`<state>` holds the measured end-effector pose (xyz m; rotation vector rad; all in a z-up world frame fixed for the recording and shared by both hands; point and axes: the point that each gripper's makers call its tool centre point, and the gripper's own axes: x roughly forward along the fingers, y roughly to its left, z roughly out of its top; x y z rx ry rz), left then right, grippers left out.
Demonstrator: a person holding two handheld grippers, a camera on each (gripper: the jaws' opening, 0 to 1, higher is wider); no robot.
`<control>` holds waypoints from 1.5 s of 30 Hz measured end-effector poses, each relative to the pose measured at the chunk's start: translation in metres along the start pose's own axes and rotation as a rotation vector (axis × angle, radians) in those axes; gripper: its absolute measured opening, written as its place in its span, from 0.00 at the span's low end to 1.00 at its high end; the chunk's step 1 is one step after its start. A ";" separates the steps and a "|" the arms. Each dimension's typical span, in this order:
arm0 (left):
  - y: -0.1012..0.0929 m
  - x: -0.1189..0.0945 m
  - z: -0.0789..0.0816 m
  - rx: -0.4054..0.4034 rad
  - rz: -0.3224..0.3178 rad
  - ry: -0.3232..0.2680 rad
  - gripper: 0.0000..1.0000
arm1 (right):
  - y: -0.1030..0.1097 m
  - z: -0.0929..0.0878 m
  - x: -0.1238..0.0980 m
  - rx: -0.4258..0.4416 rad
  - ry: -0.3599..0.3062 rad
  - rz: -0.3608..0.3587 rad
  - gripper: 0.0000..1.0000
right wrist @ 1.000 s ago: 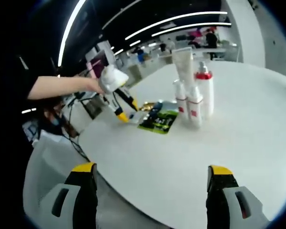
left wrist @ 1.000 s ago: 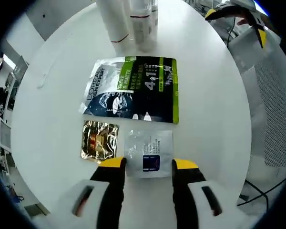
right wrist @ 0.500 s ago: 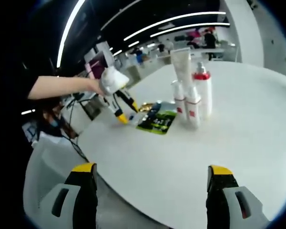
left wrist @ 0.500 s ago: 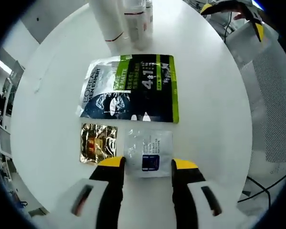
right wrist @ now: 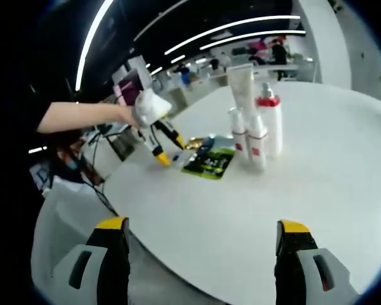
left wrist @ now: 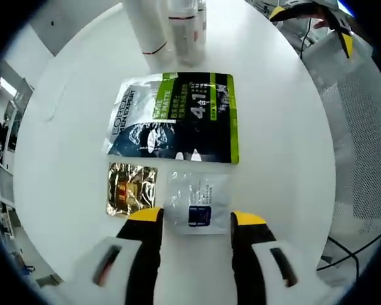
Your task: Arrange the skincare products in the storage area until every visible bottle or jar stands upright without overlapping.
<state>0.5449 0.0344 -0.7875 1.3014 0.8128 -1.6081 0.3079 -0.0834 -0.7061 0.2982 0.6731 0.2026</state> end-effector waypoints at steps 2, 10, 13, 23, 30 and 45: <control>0.000 0.000 0.000 -0.001 0.002 0.002 0.44 | 0.000 0.000 0.000 0.000 0.000 0.000 0.99; 0.003 -0.008 0.003 -0.037 0.021 -0.031 0.47 | 0.000 0.000 0.000 0.000 0.001 -0.002 0.99; 0.006 -0.009 0.001 -0.063 0.031 -0.046 0.49 | 0.000 0.000 0.000 -0.003 0.003 -0.002 0.99; 0.002 -0.022 -0.002 -0.156 0.066 -0.108 0.59 | 0.001 -0.001 0.000 -0.008 0.007 0.001 0.99; -0.005 -0.040 -0.005 -0.219 0.132 -0.163 0.70 | 0.002 0.005 -0.003 0.039 -0.033 0.019 0.99; -0.010 -0.095 -0.029 -0.656 0.340 -0.431 0.92 | 0.003 0.003 -0.003 0.004 -0.028 0.005 0.99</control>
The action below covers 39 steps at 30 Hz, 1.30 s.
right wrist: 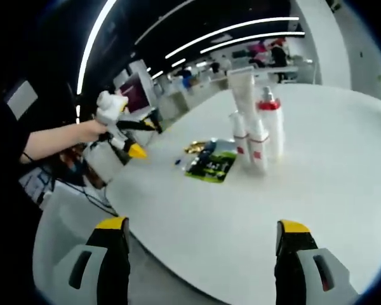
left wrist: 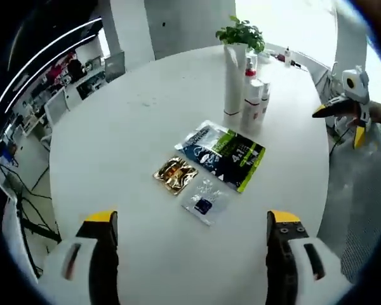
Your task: Arrange the skincare products in the storage area until every visible bottle or jar stands upright without overlapping.
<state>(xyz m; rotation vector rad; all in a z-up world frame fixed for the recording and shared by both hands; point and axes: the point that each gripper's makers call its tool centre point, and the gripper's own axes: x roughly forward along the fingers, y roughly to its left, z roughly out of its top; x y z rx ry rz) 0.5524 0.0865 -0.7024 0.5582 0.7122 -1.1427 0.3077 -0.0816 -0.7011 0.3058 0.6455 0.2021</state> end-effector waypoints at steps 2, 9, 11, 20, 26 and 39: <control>0.002 -0.008 -0.006 -0.041 0.017 -0.011 0.91 | -0.001 -0.001 0.000 -0.002 0.004 -0.004 0.99; -0.002 -0.037 -0.026 -0.094 0.043 -0.046 0.89 | -0.001 -0.005 0.001 -0.047 0.034 -0.022 0.99; -0.003 -0.046 -0.028 -0.123 0.062 -0.082 0.89 | -0.001 -0.006 0.002 -0.060 0.037 -0.023 0.99; -0.020 -0.090 -0.031 -0.322 0.168 -0.273 0.96 | -0.007 0.002 -0.002 -0.043 -0.007 -0.052 0.99; -0.042 -0.107 -0.035 -0.347 0.178 -0.325 0.96 | -0.005 -0.001 0.000 -0.072 0.016 -0.059 0.99; -0.058 -0.110 -0.058 -0.259 0.280 -0.376 0.89 | -0.009 0.001 -0.001 -0.108 0.011 -0.082 0.99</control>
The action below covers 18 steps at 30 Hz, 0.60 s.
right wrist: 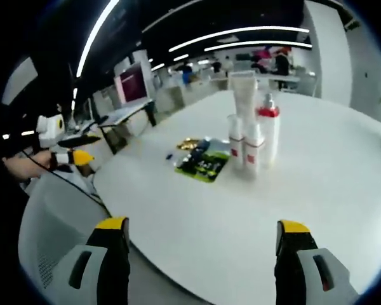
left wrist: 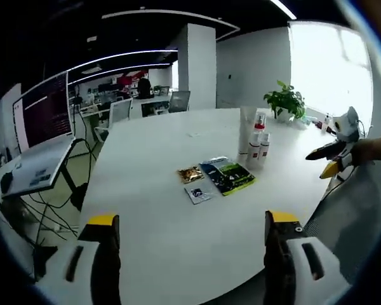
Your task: Arrange the skincare products in the storage area until every visible bottle or jar stands upright without overlapping.
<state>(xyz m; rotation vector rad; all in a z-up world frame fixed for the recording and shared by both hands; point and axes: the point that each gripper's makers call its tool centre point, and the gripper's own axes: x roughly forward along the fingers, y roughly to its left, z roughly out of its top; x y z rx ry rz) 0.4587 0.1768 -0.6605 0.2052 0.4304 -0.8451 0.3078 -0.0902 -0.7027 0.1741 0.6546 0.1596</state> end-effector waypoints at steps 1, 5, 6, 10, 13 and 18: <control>0.001 0.001 0.001 -0.007 0.006 -0.007 0.89 | -0.001 0.000 0.000 0.002 -0.001 -0.004 0.99; 0.004 0.002 0.007 -0.012 0.014 -0.028 0.87 | -0.004 0.002 -0.001 0.000 -0.012 -0.021 0.99; 0.004 0.002 0.006 -0.007 0.014 -0.026 0.87 | -0.005 0.003 -0.001 -0.001 -0.014 -0.023 0.99; 0.002 0.001 0.004 0.015 0.011 -0.013 0.86 | -0.007 0.003 -0.001 -0.006 -0.018 -0.033 0.99; 0.001 0.002 0.004 0.025 0.006 -0.013 0.85 | -0.008 0.004 -0.001 -0.010 -0.018 -0.040 0.99; 0.002 0.002 0.000 0.012 0.004 0.002 0.84 | -0.008 0.000 0.000 -0.026 0.003 -0.047 0.99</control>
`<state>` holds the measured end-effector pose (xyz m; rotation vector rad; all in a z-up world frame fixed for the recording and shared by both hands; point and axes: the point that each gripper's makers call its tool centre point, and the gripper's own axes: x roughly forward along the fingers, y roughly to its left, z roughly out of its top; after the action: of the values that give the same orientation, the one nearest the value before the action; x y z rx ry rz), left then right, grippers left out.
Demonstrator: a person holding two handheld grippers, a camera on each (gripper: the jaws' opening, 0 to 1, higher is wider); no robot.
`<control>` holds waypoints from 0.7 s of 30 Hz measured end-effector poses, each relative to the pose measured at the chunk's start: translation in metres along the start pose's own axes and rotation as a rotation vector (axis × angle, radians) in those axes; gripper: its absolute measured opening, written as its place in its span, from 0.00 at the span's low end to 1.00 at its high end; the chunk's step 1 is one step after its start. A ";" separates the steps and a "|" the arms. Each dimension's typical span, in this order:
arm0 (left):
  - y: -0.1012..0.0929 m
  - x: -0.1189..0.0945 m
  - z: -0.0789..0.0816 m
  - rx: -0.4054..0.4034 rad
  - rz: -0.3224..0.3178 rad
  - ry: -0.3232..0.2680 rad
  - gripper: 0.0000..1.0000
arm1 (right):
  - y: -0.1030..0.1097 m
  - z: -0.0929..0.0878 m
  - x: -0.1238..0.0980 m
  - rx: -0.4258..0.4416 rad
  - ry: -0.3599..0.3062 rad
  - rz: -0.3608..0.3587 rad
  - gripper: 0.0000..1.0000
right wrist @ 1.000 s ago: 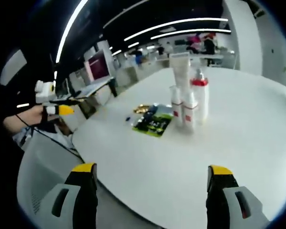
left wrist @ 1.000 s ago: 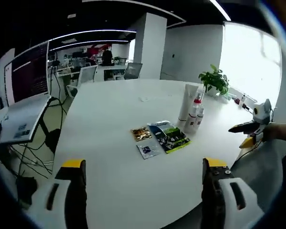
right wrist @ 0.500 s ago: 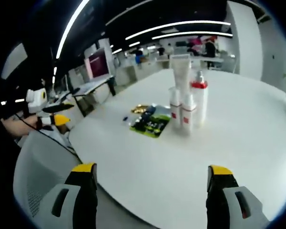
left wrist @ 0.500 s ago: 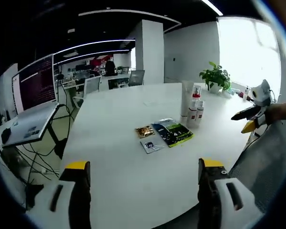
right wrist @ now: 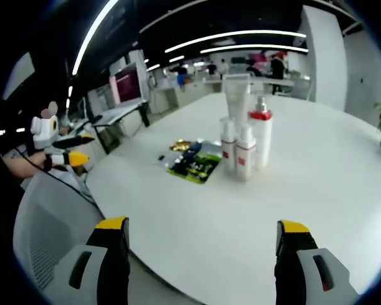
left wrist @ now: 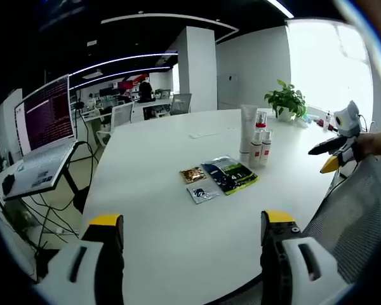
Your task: Arrange the skincare products in the storage area until every visible bottle or jar stands upright without overlapping.
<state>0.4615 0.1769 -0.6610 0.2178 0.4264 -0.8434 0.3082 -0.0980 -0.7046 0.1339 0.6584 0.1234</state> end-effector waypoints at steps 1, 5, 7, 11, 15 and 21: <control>0.000 0.000 0.000 0.000 0.000 0.000 0.85 | 0.000 -0.001 0.000 -0.001 0.003 -0.001 0.99; 0.004 0.001 0.001 -0.009 0.005 -0.008 0.87 | -0.005 0.000 0.000 -0.012 0.003 -0.020 0.99; 0.005 0.001 0.000 -0.005 0.010 -0.010 0.87 | -0.004 0.003 0.000 0.011 -0.008 -0.014 0.99; 0.005 0.001 -0.001 -0.017 0.006 -0.011 0.89 | -0.006 0.001 -0.001 0.008 -0.004 -0.026 0.99; 0.005 0.001 0.000 -0.004 0.011 -0.013 0.92 | -0.008 0.001 -0.002 0.009 -0.006 -0.037 0.99; 0.005 0.001 0.000 0.010 0.012 -0.018 0.94 | -0.011 0.000 -0.001 0.012 0.001 -0.049 0.99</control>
<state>0.4656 0.1794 -0.6608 0.2216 0.4040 -0.8349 0.3081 -0.1086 -0.7054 0.1295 0.6634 0.0722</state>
